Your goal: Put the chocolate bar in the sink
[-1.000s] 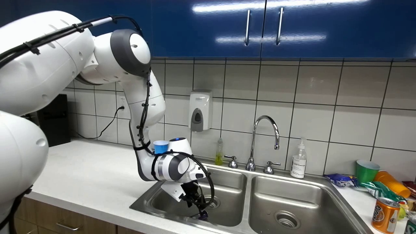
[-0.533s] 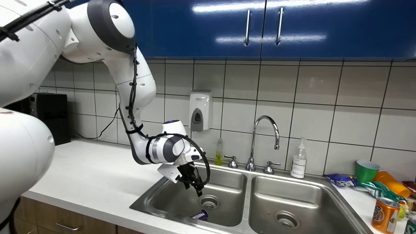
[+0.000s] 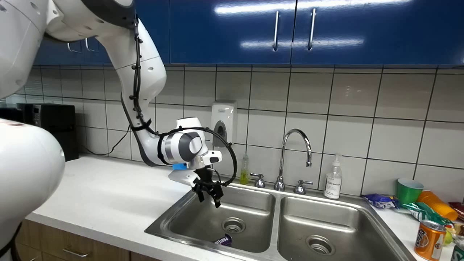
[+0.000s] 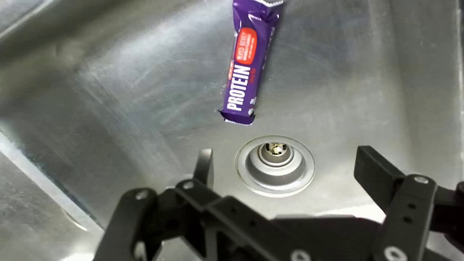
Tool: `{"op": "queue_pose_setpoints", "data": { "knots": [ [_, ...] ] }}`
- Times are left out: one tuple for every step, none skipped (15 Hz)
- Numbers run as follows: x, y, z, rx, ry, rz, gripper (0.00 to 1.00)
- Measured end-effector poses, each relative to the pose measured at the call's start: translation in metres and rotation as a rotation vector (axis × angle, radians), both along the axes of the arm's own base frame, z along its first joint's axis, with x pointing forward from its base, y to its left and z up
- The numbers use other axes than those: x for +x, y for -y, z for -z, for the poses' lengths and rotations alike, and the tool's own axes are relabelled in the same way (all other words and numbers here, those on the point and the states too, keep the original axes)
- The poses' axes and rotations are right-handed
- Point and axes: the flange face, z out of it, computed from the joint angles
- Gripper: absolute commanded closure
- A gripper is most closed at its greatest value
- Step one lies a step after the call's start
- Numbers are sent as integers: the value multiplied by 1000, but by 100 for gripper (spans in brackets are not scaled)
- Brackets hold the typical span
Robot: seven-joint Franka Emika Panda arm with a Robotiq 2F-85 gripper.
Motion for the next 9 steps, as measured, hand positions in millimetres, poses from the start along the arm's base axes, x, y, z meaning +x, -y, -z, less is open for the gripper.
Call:
{"op": "queue_pose_setpoints", "data": {
  "knots": [
    [-4, -4, -6, 3, -29, -32, 0],
    [-7, -9, -12, 7, -56, -61, 0],
    [-11, -14, -19, 11, -79, -88, 0],
    [-15, -19, -25, 15, -101, -113, 0],
    [-18, -24, -31, 20, -117, -135, 0],
    [-22, -30, -37, 24, -132, -157, 0],
    [-25, -36, -43, 30, -145, -176, 0],
    [-30, -42, -49, 35, -155, -193, 0],
    [-34, -48, -54, 40, -163, -208, 0]
  ]
}}
